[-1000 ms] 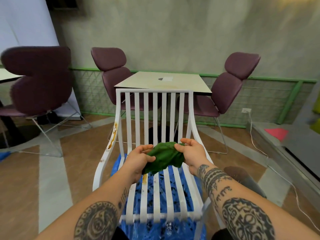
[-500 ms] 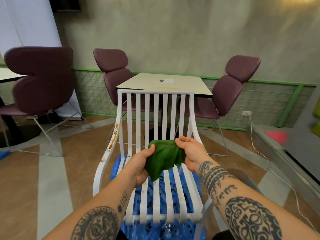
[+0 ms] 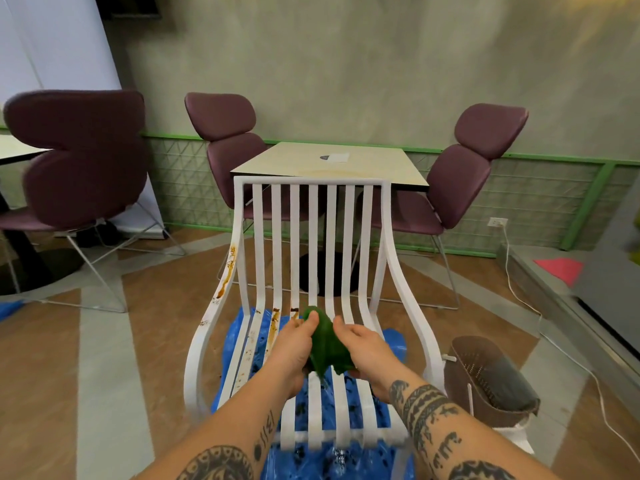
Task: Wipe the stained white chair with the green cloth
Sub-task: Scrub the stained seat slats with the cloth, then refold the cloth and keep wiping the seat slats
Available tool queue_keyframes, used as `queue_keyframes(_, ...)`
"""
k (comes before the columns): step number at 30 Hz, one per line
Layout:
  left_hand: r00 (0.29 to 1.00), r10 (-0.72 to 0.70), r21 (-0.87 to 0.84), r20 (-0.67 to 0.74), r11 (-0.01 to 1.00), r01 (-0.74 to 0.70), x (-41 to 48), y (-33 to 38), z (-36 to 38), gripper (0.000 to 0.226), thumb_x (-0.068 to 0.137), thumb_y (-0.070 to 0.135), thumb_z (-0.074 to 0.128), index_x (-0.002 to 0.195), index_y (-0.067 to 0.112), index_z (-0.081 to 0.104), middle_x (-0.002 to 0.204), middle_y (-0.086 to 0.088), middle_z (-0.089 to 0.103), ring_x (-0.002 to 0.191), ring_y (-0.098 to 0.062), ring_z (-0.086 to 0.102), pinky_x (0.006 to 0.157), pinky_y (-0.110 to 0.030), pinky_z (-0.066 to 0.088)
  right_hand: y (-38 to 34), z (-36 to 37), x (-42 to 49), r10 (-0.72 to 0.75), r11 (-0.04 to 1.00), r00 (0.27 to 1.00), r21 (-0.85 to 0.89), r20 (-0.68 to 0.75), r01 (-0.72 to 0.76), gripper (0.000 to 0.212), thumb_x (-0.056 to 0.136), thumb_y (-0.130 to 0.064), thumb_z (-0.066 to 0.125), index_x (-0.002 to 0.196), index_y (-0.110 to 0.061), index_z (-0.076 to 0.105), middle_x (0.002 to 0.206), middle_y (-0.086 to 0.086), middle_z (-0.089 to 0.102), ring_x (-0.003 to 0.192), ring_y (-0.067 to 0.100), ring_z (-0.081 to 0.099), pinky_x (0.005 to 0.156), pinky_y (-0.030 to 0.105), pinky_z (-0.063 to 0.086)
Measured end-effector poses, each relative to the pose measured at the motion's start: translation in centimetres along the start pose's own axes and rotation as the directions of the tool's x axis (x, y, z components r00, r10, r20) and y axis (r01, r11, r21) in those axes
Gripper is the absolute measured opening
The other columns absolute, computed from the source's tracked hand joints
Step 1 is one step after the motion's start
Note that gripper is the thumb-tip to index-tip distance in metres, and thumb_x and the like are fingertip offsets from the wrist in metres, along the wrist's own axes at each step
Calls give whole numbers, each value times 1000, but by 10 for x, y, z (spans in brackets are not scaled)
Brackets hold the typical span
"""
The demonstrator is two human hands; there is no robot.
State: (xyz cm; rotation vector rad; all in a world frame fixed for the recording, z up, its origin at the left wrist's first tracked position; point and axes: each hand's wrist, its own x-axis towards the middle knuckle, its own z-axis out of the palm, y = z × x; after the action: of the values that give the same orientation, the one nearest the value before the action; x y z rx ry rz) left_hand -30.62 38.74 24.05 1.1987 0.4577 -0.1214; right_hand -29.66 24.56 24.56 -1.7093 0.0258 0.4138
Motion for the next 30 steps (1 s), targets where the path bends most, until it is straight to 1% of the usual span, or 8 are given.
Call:
queue_keyframes(3,997,-42,14,61,999,41,2,-4,0,28,105,31,54,121,8,59,112,-18,74,101,-37,73,89,-58,58,12,2,4,-34,999,999,34,-23,35,30,99,-46,59,112,-21,69,106,1,76,97,19,73,82,36,61)
queue_keyframes(6,1000,6,167,-15,986,-3,6,-11,-5,29,100,33,63,110,6,61,106,-16,75,94,-32,75,81,-51,63,22,0,11,-41,999,994,-23,-101,38,29,97,-40,65,101,-12,72,95,8,77,89,28,74,82,48,62)
queue_keyframes(9,998,1,252,-68,968,17,12,-22,-10,27,97,36,66,100,10,59,109,-12,73,92,-26,71,66,-35,61,31,-1,16,-3,999,987,53,-160,12,30,94,-38,71,98,-8,73,90,9,78,85,25,75,76,40,63)
queue_keyframes(15,970,-240,-24,37,970,241,32,-38,-11,27,98,25,66,116,6,64,108,-16,76,101,-36,73,89,-54,59,46,4,30,152,943,987,307,-44,-132,36,95,-46,66,110,-14,73,99,7,79,96,28,76,90,46,60)
queue_keyframes(19,982,-184,-84,-32,980,181,64,-52,-14,30,95,20,70,121,9,60,112,-17,74,102,-38,72,86,-59,59,57,8,50,210,861,978,476,-11,-180,36,98,-43,60,118,-14,70,106,9,78,101,28,75,88,44,60)
queue_keyframes(23,981,-117,-218,-155,973,81,104,-58,-14,34,96,14,69,127,15,57,113,-17,73,98,-36,73,78,-51,63,63,10,81,226,762,971,606,83,-229,37,99,-38,60,123,-12,68,114,13,76,111,30,69,97,42,53)
queue_keyframes(26,974,-97,-183,-204,981,60,138,-59,-13,32,94,14,72,123,15,59,111,-15,74,97,-35,74,82,-54,62,72,15,121,282,758,959,613,1,-224,31,96,-29,67,122,-13,67,110,13,77,108,32,69,87,43,56)
queue_keyframes(30,978,-72,25,-194,997,78,183,-57,-18,22,94,21,72,114,15,65,112,-9,73,100,-25,71,83,-42,61,80,17,180,267,753,958,643,-102,-141,28,94,-20,70,120,-11,67,109,14,76,104,33,72,81,46,60)
